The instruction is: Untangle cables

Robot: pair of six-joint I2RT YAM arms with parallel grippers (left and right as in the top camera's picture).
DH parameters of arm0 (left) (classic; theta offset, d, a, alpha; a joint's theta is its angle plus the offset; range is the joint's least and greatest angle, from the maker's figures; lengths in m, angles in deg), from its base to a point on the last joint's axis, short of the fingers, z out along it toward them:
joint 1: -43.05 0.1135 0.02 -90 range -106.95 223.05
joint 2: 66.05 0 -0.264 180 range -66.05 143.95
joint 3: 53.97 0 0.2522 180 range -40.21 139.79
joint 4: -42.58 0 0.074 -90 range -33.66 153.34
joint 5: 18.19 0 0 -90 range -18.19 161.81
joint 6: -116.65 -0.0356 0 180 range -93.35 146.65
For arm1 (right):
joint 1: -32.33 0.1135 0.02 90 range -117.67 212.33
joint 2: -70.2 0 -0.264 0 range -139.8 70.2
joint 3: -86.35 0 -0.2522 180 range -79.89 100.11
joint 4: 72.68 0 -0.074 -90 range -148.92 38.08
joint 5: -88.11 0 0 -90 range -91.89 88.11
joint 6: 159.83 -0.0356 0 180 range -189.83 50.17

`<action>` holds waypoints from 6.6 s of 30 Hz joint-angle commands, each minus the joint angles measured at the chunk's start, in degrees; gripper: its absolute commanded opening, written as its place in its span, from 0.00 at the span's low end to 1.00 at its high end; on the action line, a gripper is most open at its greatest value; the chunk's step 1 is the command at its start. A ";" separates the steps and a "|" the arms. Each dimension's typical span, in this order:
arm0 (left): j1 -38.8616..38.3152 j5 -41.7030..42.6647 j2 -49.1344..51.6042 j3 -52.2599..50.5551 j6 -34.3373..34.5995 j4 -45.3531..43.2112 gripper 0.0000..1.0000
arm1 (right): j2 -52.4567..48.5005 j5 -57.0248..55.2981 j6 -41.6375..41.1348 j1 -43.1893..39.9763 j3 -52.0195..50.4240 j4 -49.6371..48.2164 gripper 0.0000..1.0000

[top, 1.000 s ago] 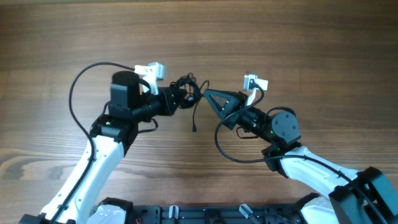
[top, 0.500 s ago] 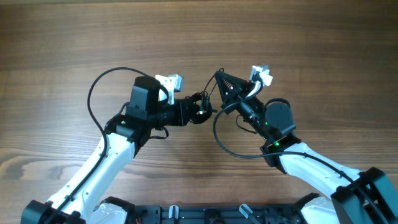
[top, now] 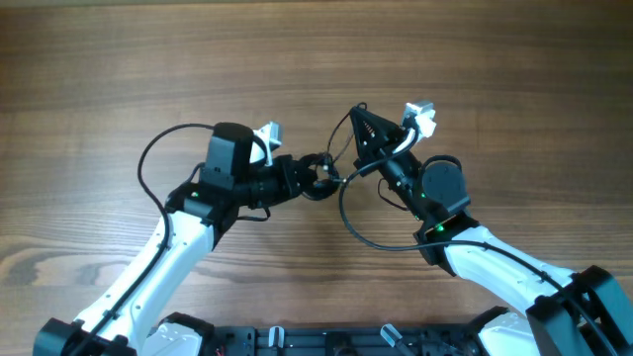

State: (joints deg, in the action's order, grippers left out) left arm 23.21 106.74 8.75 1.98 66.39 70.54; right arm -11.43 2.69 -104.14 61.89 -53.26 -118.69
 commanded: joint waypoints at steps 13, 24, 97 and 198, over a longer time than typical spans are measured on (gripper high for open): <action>-0.61 -3.54 0.22 0.13 16.35 -6.43 0.04 | 0.37 16.96 1.90 4.13 0.90 13.44 0.05; 4.63 -5.73 0.20 0.13 -2.80 -7.04 0.04 | 0.42 17.88 2.58 2.01 0.90 21.27 0.04; 10.75 4.24 0.20 0.13 -7.80 -10.21 0.07 | -13.16 60.48 17.55 -19.08 0.90 35.71 0.29; 0.26 -14.03 1.07 0.13 17.66 -9.40 0.04 | -12.76 33.92 -18.23 -5.35 3.52 9.05 1.00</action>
State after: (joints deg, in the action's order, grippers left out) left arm 22.77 94.37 10.33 1.41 78.07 63.37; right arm -24.28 29.23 -123.44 62.07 -49.72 -110.60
